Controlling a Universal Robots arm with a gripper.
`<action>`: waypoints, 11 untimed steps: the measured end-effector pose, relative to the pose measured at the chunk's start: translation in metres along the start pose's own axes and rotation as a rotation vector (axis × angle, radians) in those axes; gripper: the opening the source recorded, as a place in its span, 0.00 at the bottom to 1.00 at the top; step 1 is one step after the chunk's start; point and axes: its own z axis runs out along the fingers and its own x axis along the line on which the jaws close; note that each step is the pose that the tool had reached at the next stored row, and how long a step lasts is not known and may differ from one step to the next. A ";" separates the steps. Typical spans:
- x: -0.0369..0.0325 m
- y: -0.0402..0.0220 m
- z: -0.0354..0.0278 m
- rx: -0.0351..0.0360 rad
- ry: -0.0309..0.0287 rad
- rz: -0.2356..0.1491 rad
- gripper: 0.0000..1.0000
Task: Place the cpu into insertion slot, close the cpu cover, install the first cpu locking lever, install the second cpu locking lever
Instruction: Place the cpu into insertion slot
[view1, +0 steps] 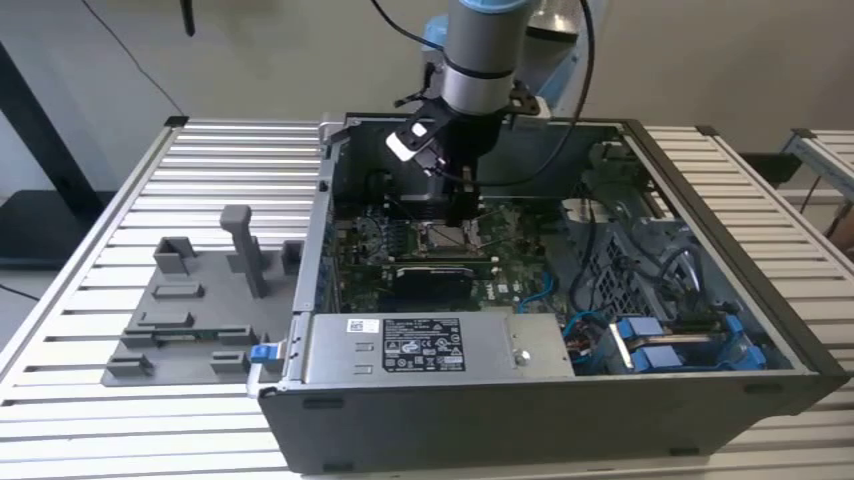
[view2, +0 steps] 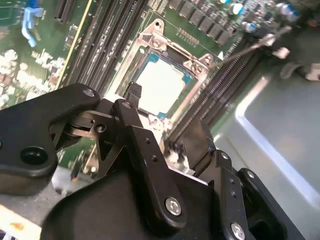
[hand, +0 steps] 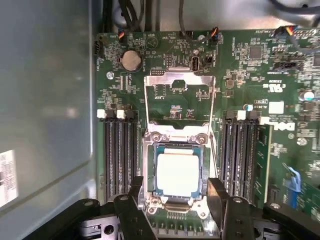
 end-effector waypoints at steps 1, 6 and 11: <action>0.0003 -0.0001 -0.0027 0.0000 -0.0002 0.000 0.62; 0.0006 -0.0001 -0.0057 -0.0001 0.0001 0.000 0.47; 0.0006 -0.0001 -0.0060 0.0000 -0.0002 0.000 0.30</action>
